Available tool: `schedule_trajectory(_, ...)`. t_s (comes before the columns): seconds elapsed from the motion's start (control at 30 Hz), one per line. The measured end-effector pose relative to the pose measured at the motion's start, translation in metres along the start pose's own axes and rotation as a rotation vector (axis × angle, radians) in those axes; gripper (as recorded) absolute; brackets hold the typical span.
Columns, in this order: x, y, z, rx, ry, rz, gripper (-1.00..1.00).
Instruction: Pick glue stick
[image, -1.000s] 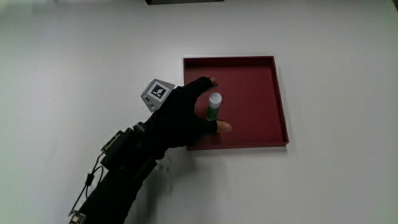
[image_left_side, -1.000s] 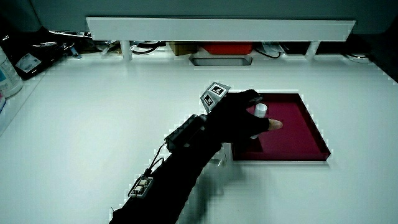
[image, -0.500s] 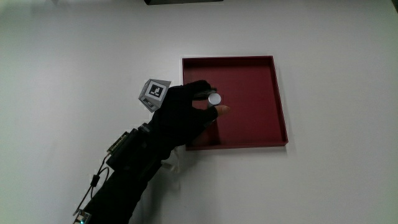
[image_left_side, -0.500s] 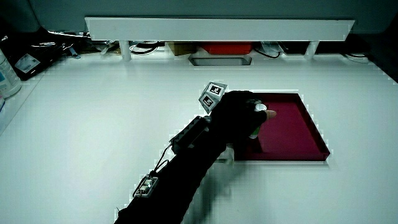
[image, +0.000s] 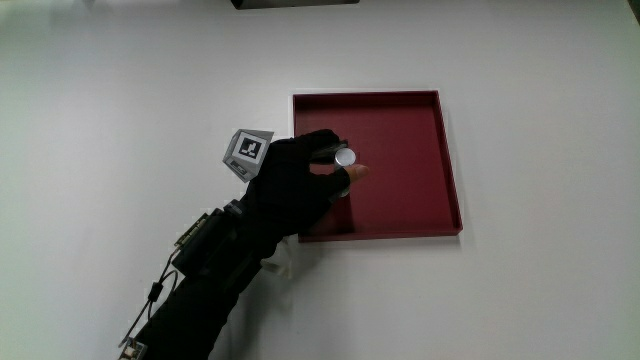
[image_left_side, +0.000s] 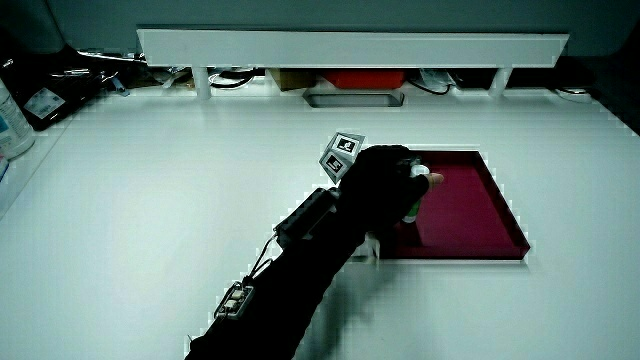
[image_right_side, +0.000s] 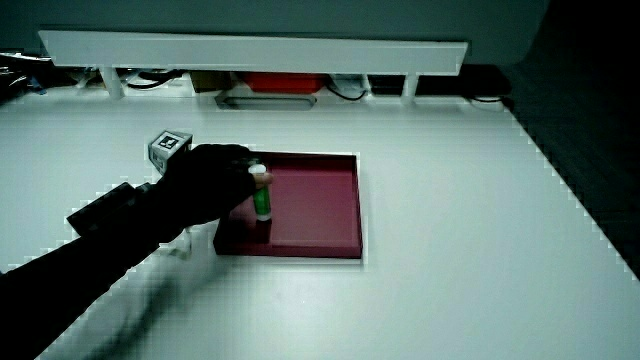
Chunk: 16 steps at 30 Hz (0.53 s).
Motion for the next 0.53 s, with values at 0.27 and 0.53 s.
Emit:
schedule_trajectory(0.27, 0.017, -0.005, 0.014, 0.005, -0.046, -0.101, 1.0)
schedule_trajectory(0.53, 0.058, -0.031, 0.046, -0.008, -0.129, -0.08, 1.0)
